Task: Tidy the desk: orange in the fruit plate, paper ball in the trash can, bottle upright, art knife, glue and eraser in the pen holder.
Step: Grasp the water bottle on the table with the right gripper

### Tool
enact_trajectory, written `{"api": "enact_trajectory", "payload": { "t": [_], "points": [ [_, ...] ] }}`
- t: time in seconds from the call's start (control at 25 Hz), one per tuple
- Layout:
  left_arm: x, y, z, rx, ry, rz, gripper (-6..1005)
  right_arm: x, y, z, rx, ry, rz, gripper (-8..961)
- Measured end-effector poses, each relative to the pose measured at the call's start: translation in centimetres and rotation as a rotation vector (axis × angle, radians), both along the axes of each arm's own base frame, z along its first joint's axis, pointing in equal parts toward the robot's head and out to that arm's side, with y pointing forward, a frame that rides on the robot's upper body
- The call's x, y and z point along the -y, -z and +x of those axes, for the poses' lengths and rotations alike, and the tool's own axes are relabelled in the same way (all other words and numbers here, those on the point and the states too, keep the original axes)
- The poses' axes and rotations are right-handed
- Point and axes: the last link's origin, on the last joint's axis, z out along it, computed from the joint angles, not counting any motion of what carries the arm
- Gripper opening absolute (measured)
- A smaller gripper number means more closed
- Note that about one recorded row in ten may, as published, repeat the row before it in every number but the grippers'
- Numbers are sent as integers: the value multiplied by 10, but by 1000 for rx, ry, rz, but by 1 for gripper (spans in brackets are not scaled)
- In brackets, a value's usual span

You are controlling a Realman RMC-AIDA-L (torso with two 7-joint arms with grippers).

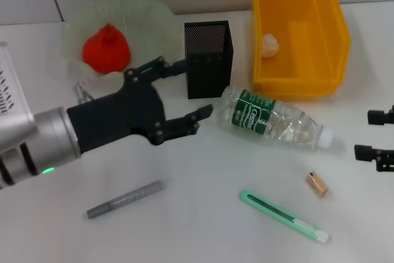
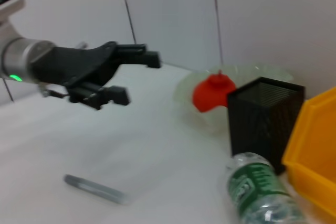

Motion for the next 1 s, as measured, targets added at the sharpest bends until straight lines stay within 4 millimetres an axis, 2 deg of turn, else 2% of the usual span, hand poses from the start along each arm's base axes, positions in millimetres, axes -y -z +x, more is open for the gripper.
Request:
{"api": "enact_trajectory", "payload": {
  "t": [0.08,0.16,0.28,0.52,0.64,0.68,0.72,0.88,1.0],
  "points": [
    [4,1,-16,15,-49,-1,814,-6,-2,-1,26,14,8,813],
    [6,1,-20,20,-58,2,814,-8,-1,1,30,22,10,813],
    [10,0,-29,56,-84,5,815,-12,7,16,34,75,39,813],
    [13,2,-37,60,-101,11,815,-22,-2,18,107,188,30,811],
    [16,4,-45,55,-114,15,815,-35,-8,9,188,245,-5,806],
    [17,4,-46,55,-118,13,815,-42,-9,0,212,264,-38,804],
    [18,5,-48,55,-125,11,815,-42,-9,0,212,264,-38,802],
    [24,6,-53,67,-133,15,815,-54,-13,-23,272,336,-132,795],
    [26,6,-55,85,-132,19,814,-60,-12,-30,302,360,-149,790]
  ]
}}
